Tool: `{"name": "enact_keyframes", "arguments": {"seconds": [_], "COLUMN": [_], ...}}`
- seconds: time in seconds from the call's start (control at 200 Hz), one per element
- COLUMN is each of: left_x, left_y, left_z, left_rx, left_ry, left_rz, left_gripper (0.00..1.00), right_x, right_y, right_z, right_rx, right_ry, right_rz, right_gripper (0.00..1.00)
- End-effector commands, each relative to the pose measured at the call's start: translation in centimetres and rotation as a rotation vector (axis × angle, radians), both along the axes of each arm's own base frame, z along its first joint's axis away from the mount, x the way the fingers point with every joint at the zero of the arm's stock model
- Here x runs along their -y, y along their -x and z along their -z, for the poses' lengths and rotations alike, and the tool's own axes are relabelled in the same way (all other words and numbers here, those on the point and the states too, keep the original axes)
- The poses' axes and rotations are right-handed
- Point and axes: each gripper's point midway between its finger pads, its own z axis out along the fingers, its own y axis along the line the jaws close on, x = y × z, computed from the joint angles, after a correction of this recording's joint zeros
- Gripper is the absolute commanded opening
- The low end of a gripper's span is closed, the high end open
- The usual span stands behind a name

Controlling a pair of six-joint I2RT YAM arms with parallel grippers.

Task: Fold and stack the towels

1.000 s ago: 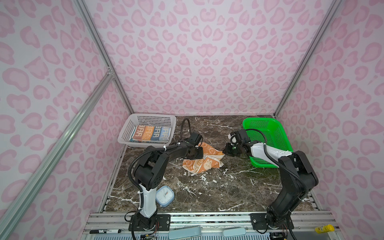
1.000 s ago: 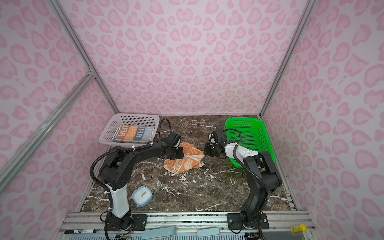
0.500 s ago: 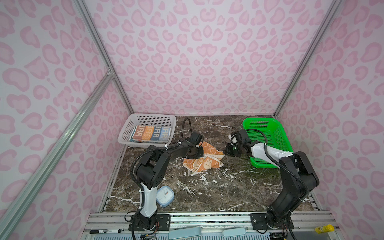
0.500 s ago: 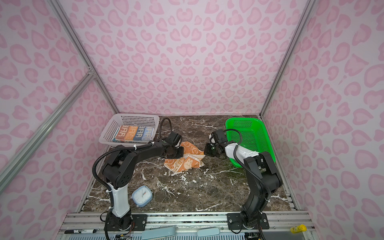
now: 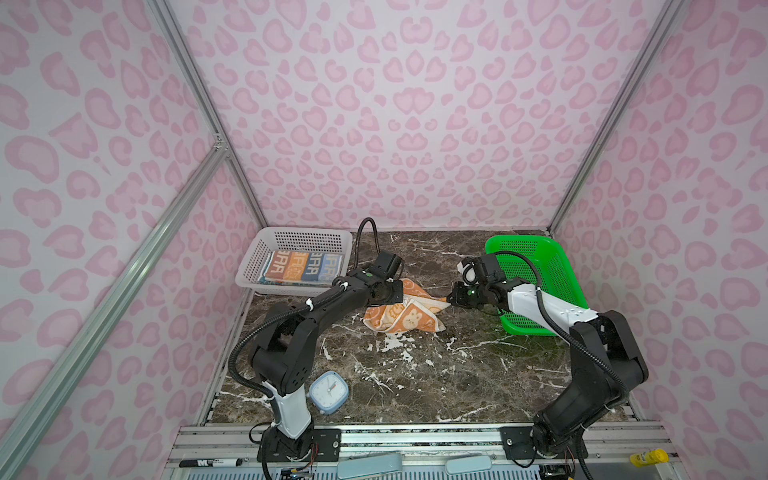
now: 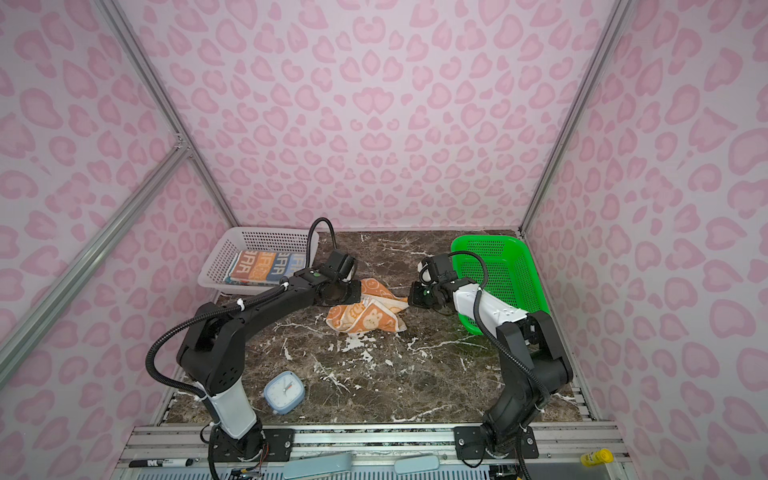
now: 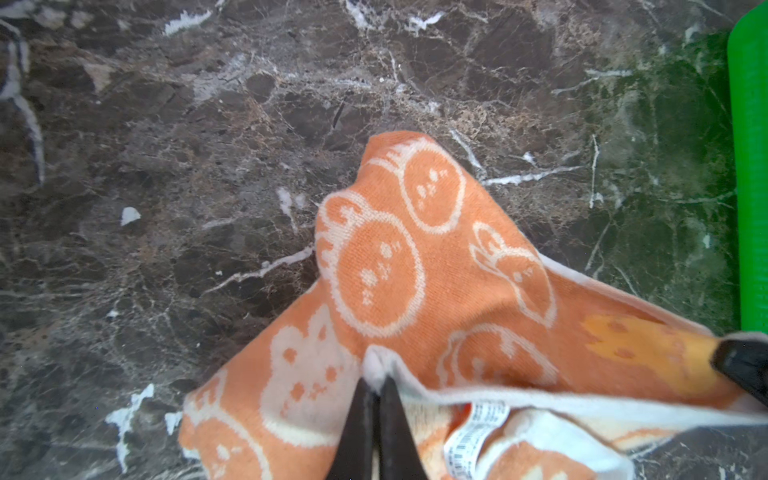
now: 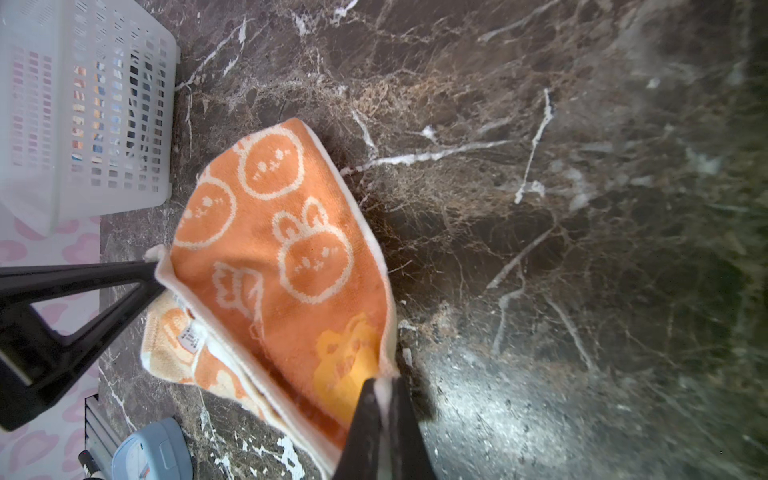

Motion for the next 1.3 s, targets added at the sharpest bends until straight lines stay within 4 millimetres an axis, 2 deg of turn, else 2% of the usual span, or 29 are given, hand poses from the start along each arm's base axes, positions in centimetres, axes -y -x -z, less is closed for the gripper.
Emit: {"name": "enact_keyframes", "arguments": {"seconds": [0.0,0.19,0.28,0.36,0.455,0.63,0.79,0.855,0.975,1.295], "left_x": [-0.8,-0.7,-0.2,0.7,1.6,1.9,1.1,1.0,0.2,1.1], "left_y": [-0.3,-0.1,-0.1,0.0,0.4,1.2,1.1,0.9,0.1,-0.6], "left_z": [-1.8,-4.0,-4.2,-3.2,-1.1,2.2,3.0,3.0,3.5,5.4], "left_rx": [0.046,0.099,0.114,0.085,0.036,-0.025,-0.023,-0.013,-0.005,-0.052], "left_ry": [-0.025,0.016,0.055,0.091,0.119,0.092,0.041,0.022,-0.053,-0.07], "left_rz": [-0.01,0.003,0.01,0.029,0.038,0.034,0.022,0.027,0.022,0.06], "left_gripper": [0.03,0.03,0.07,0.11,0.16,0.27,0.35,0.42,0.47,0.44], "right_x": [0.3,0.2,0.0,-0.5,-1.2,-1.7,-1.8,-1.8,-1.8,-1.6], "right_y": [0.0,0.0,0.0,0.1,0.6,1.4,1.5,1.5,1.5,1.5], "right_z": [-0.6,-2.3,-2.1,-1.5,-0.5,1.4,1.9,1.9,1.8,1.9], "right_rx": [0.017,0.06,0.055,0.039,0.026,-0.007,-0.018,-0.015,-0.013,-0.013], "right_ry": [0.03,0.028,0.034,0.03,0.035,0.054,0.055,0.054,0.053,0.062], "right_rz": [-0.01,-0.026,-0.034,-0.043,-0.055,-0.069,-0.073,-0.073,-0.075,-0.077], "right_gripper": [0.0,0.0,0.0,0.0,0.0,0.02,0.03,0.03,0.06,0.07]}}
